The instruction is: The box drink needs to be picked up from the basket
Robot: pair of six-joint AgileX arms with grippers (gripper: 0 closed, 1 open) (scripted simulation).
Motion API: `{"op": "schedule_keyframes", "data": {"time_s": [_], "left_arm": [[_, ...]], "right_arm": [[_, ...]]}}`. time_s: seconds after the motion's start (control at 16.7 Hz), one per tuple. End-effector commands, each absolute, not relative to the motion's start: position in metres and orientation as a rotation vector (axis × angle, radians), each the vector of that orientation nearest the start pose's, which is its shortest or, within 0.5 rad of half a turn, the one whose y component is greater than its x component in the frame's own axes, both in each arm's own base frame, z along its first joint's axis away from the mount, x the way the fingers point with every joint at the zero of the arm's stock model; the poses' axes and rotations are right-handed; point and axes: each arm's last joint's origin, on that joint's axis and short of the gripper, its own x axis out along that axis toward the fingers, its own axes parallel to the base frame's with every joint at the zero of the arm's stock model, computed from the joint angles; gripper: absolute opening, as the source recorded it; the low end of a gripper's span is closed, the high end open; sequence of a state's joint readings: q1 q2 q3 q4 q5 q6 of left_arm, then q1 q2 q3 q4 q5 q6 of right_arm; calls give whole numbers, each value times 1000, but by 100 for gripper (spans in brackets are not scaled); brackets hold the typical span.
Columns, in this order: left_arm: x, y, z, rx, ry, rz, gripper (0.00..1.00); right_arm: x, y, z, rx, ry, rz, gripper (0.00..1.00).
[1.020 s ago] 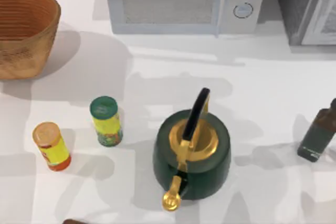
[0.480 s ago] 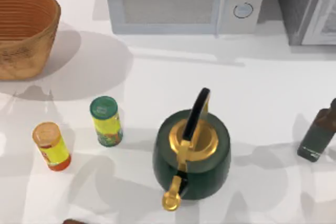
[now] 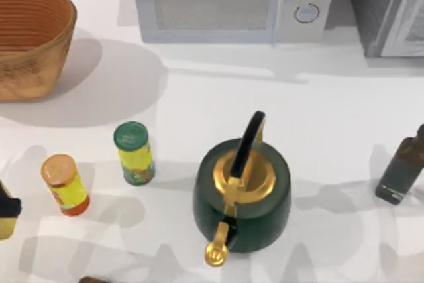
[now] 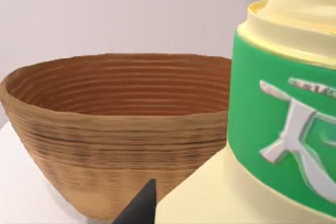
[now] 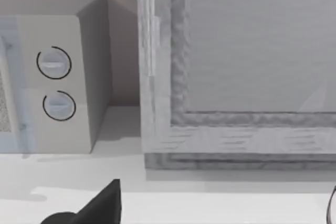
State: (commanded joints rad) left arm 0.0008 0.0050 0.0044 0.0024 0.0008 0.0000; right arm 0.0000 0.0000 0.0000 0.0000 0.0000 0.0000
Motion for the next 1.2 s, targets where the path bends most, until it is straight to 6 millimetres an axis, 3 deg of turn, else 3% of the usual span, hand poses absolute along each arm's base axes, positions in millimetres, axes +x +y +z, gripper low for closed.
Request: {"op": "schedule_keyframes", "data": {"time_s": [0.6, 1.2], "left_arm": [[112, -5, 165, 6, 1, 44, 0], [146, -43, 188, 9, -26, 432, 0]], "right_arm": [[106, -1, 160, 0, 0, 0, 100], [106, -1, 160, 0, 0, 0, 100]]}}
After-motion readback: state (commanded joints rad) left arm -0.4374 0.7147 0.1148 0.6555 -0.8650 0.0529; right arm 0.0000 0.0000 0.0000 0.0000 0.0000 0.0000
